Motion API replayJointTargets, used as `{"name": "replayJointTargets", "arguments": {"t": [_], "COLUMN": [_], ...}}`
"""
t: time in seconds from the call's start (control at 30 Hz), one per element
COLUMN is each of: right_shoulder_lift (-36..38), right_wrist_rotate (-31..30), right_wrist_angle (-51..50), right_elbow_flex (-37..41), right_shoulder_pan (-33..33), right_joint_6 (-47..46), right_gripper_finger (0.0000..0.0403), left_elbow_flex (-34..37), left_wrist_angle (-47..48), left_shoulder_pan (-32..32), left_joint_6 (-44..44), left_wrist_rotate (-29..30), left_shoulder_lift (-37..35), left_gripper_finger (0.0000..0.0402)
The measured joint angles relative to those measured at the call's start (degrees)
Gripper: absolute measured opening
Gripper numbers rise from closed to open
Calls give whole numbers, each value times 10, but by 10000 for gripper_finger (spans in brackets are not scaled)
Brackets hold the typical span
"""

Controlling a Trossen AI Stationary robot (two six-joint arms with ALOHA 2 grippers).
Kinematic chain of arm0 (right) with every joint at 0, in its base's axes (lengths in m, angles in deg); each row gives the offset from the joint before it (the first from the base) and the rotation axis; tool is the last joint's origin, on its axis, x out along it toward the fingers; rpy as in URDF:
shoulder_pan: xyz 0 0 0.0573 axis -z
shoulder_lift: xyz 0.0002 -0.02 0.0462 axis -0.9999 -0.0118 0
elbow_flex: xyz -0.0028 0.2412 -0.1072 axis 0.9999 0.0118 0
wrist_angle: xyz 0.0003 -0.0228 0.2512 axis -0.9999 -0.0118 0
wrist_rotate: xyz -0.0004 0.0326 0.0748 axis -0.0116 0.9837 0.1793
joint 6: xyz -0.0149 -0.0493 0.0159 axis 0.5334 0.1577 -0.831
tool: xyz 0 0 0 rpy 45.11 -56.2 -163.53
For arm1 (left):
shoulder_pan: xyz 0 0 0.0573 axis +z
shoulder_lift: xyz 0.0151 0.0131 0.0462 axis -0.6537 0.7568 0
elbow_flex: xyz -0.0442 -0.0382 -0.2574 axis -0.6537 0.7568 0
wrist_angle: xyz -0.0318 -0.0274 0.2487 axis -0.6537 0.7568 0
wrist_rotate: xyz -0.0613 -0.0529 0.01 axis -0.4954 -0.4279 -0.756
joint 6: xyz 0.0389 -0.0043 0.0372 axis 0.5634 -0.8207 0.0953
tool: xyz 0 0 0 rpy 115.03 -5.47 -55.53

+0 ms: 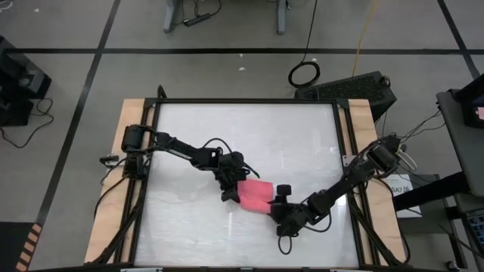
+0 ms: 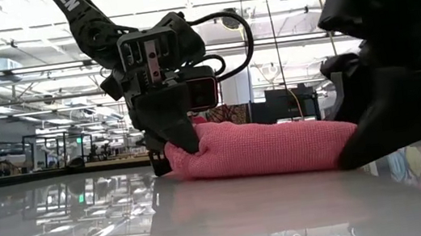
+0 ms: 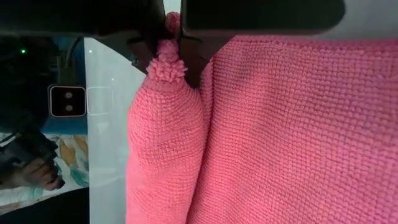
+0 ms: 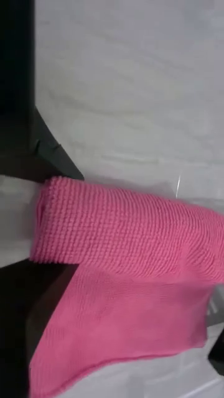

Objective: Roll towel
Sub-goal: Roll the pink microfiber cloth

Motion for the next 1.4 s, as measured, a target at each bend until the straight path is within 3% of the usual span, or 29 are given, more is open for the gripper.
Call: {"name": "replayJointTargets", "arguments": {"t": [0.13,0.33,0.5,0.77,1.0,1.4], "right_shoulder_lift": [-1,0,0,-1,-2,-3], "right_wrist_rotate": [6,91,150,243,305,328], "right_wrist_angle": [0,0,10,39,66,80], "right_elbow_flex": [0,0,0,1,1,2], "right_shoulder_pan": [9,33,50,80,104,113], "right_joint_6": [-24,-50,-76,-86,-88,-101], "right_gripper_finger": [117,17,20,7,8,8], "left_elbow_flex": [0,2,4,2,0,0], "left_wrist_angle": [0,5,16,76,70,85], "left_shoulder_pan": [-3,-13,-16,-79,-177,-196], "left_joint_6": [1,54,96,287,421,426], "left_wrist_rotate": [2,18,51,224,388,429], "left_shoulder_lift": [0,-21,-65,-150,-140,-78], "left_gripper_finger": [47,144,207,218,219,219]}}
